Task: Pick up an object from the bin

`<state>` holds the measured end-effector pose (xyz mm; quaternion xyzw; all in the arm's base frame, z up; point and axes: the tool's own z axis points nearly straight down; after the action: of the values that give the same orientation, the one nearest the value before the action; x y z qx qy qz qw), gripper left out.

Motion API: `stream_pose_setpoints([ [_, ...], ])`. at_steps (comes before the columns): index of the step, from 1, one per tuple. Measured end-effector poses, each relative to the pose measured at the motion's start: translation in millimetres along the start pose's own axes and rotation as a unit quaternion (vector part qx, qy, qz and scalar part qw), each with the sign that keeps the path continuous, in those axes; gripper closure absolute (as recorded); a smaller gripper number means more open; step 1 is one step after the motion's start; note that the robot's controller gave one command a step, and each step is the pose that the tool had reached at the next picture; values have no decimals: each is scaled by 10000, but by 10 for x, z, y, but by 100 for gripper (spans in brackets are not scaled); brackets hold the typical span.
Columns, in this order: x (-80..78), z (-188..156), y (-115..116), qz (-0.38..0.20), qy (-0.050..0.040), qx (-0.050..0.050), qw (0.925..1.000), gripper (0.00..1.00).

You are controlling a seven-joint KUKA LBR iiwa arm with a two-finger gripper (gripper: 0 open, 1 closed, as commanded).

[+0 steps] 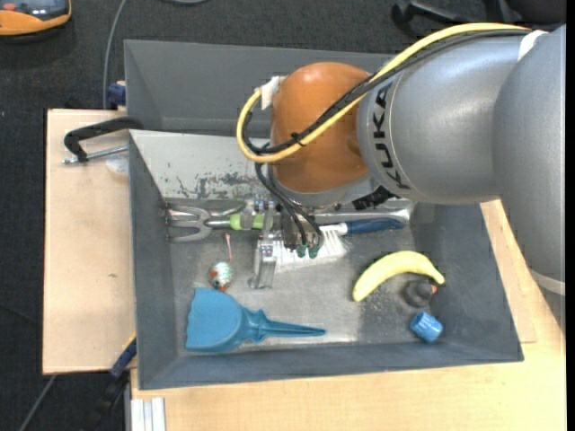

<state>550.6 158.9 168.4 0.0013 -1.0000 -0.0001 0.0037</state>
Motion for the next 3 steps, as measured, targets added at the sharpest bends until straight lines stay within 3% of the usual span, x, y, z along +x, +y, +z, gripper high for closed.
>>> stream_pose_setpoints([
  [1, 292, -316, -426, 2278, 2, -1, 9737, 0],
  [2, -502, 745, -196, 2028, -7, -4, 9792, 0],
  [3, 105, 311, -842, 2258, 3, 9, 9742, 0],
])
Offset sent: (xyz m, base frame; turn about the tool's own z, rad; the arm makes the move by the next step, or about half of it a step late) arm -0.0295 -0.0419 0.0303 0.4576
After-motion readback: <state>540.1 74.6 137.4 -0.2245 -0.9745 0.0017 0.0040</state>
